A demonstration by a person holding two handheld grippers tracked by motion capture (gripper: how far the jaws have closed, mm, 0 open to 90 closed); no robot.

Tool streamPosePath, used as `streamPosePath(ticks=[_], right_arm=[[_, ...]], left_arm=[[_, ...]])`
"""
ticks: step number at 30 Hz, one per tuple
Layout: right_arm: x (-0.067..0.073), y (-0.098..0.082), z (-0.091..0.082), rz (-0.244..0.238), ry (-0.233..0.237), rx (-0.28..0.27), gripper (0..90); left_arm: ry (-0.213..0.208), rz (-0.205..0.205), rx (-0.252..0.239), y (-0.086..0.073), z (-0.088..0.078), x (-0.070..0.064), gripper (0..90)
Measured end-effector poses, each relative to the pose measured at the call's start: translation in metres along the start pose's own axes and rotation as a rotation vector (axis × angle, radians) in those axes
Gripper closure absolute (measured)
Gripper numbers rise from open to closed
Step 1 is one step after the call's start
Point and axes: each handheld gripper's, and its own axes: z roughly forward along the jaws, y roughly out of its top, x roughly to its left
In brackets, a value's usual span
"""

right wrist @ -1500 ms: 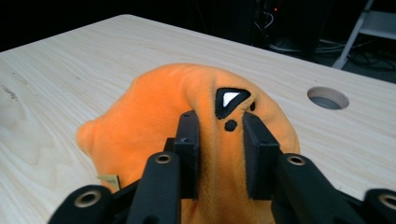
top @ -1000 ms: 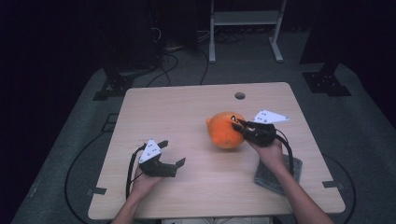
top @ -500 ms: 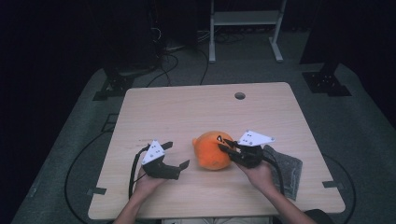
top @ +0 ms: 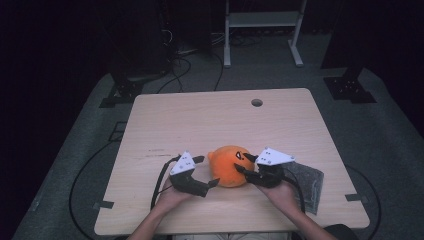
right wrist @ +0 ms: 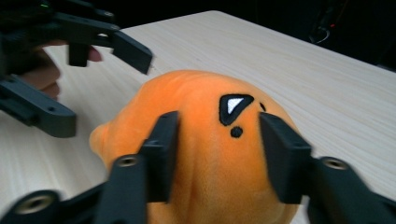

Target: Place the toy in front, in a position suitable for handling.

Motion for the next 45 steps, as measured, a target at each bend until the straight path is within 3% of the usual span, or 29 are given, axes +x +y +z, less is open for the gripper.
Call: streamPosePath(ticks=[2, 4, 8, 13, 17, 22, 28, 35, 39, 45], right_arm=[[-0.003, 0.000, -0.005, 0.005, 0.006, 0.004, 37.1], [-0.006, 0.000, -0.013, -0.002, 0.021, -0.011, 36.2], [-0.015, 0.002, -0.034, -0.022, 0.012, -0.041, 33.9], [-0.033, -0.001, -0.059, -0.031, -0.010, -0.040, 32.5], [-0.048, -0.007, -0.076, -0.040, -0.059, -0.014, 32.8], [-0.068, -0.028, -0.091, -0.012, -0.099, 0.066, 34.6], [-0.084, -0.055, -0.088, 0.041, -0.092, 0.165, 35.0], [-0.091, -0.072, -0.070, 0.040, -0.074, 0.306, 38.0], [-0.090, -0.076, -0.063, 0.011, -0.066, 0.361, 41.6], [-0.091, -0.079, -0.059, 0.020, -0.054, 0.375, 49.8]], left_arm=[[0.003, 0.002, 0.009, 0.002, 0.009, 0.000, 3.7], [-0.006, -0.012, 0.009, 0.003, 0.015, 0.001, 4.2], [0.018, 0.001, 0.018, 0.002, 0.021, 0.001, 4.6], [0.029, -0.003, 0.025, 0.001, 0.022, 0.003, 5.8], [0.036, 0.015, 0.034, 0.001, 0.024, 0.001, 7.7], [0.033, 0.045, 0.040, 0.001, 0.025, -0.001, 18.9], [0.035, 0.079, 0.060, 0.002, 0.023, -0.005, 23.2], [0.027, 0.070, 0.056, 0.000, 0.022, -0.003, 22.5], [0.022, 0.069, 0.054, 0.000, 0.022, -0.003, 22.0], [0.016, 0.066, 0.054, -0.001, 0.022, -0.001, 21.8]])
